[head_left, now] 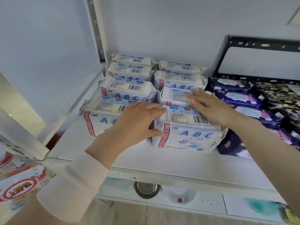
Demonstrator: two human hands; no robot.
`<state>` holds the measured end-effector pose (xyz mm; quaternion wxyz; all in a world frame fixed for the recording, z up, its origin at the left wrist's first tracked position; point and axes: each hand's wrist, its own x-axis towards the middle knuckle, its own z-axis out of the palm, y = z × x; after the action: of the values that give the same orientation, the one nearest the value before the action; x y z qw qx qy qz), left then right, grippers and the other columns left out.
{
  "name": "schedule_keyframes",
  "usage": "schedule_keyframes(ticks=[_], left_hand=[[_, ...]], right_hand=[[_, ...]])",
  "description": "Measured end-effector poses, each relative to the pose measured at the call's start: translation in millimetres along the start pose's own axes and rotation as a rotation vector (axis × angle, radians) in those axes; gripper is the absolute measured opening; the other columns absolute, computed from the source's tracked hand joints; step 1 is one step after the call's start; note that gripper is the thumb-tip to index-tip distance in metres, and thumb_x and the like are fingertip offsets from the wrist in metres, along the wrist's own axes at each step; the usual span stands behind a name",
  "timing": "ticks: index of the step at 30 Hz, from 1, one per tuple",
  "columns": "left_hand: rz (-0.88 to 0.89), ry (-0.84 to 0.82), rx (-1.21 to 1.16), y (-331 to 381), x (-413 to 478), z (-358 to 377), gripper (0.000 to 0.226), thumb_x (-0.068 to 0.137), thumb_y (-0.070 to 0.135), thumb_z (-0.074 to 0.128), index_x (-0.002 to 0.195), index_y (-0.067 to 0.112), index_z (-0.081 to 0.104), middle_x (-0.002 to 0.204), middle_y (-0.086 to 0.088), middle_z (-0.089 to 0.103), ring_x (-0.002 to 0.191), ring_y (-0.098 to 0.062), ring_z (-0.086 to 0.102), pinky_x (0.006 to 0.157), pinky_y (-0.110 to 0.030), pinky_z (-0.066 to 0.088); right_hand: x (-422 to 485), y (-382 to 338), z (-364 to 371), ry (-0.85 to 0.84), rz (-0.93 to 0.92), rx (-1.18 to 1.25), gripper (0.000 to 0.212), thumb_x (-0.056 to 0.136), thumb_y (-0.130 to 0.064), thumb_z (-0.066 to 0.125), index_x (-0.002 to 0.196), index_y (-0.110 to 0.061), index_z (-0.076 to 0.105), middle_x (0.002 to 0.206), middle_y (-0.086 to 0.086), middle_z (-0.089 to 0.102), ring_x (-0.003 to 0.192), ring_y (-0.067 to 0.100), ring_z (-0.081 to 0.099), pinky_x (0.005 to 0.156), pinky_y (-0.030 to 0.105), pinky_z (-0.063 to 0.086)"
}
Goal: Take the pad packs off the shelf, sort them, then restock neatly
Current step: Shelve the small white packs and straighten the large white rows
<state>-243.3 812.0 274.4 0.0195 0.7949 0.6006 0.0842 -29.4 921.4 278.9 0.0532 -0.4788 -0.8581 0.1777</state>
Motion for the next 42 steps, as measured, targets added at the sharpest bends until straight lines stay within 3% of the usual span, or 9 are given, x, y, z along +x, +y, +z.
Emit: schedule_keyframes(ticks=[7,10,14,19,28,36,39,42], left_hand=[[0.023,0.003,-0.028,0,5,4,0.077,0.078,0.055,0.059,0.144,0.034,0.026,0.149,0.017,0.025,0.136,-0.006,0.021,0.108,-0.022,0.010],[0.016,0.073,-0.233,0,6,-11,0.070,0.077,0.057,0.055,0.139,0.030,0.037,0.143,0.012,0.039,0.132,-0.008,0.032,0.106,-0.023,0.021],[-0.162,0.111,-0.475,-18,59,-32,0.050,0.096,0.040,0.038,0.141,0.018,0.035,0.144,-0.001,0.041,0.132,-0.016,0.037,0.104,-0.028,0.027],[-0.280,-0.090,-0.355,-36,136,-25,0.050,0.101,0.038,0.028,0.143,0.011,0.031,0.148,-0.012,0.034,0.132,-0.027,0.036,0.103,-0.032,0.029],[-0.329,-0.011,-0.139,-39,168,-10,0.048,0.103,0.029,0.015,0.115,0.000,0.051,0.112,-0.023,0.057,0.104,-0.032,0.054,0.090,-0.037,0.036],[-0.324,-0.007,-0.237,-42,170,-1,0.050,0.102,0.033,0.019,0.118,-0.002,0.052,0.112,-0.023,0.057,0.099,-0.032,0.054,0.078,-0.031,0.035],[-0.333,0.068,-0.190,-47,177,-2,0.049,0.101,0.036,0.025,0.113,-0.001,0.054,0.108,-0.019,0.059,0.098,-0.032,0.054,0.083,-0.035,0.039],[-0.322,0.115,-0.234,-56,198,-5,0.048,0.099,0.040,0.031,0.127,0.005,0.047,0.126,-0.019,0.052,0.115,-0.034,0.049,0.098,-0.040,0.039]], right_hand=[[-1,4,3,0.026,-0.038,0.002,0.046,0.097,-0.042,0.026,0.143,-0.034,0.027,0.156,-0.007,0.011,0.144,0.007,-0.002,0.116,0.034,-0.006],[-4,4,4,0.028,-0.047,-0.025,0.047,0.097,-0.044,0.025,0.143,-0.035,0.026,0.157,-0.007,0.009,0.144,0.007,-0.004,0.116,0.034,-0.007],[-2,-1,2,0.058,-0.022,-0.061,0.050,0.098,-0.043,0.021,0.145,-0.028,0.025,0.157,-0.004,0.005,0.144,0.010,-0.008,0.113,0.029,-0.010],[-2,-4,9,0.043,-0.006,-0.146,0.057,0.096,-0.049,0.016,0.148,-0.027,0.011,0.157,-0.004,-0.003,0.143,0.009,-0.013,0.112,0.027,-0.011],[-5,-5,12,0.036,0.011,-0.173,0.056,0.097,-0.048,0.015,0.148,-0.027,0.008,0.157,-0.006,-0.006,0.143,0.006,-0.011,0.112,0.026,-0.014],[-5,-6,12,0.034,0.016,-0.170,0.057,0.096,-0.050,0.014,0.148,-0.028,0.008,0.157,-0.007,-0.004,0.143,0.006,-0.011,0.113,0.027,-0.014],[-5,-7,11,0.027,0.015,-0.174,0.057,0.096,-0.050,0.014,0.148,-0.028,0.008,0.157,-0.007,-0.004,0.143,0.006,-0.011,0.114,0.027,-0.013],[-5,-7,11,0.031,0.013,-0.171,0.057,0.096,-0.050,0.013,0.148,-0.028,0.008,0.157,-0.009,-0.005,0.142,0.005,-0.012,0.114,0.027,-0.013]])
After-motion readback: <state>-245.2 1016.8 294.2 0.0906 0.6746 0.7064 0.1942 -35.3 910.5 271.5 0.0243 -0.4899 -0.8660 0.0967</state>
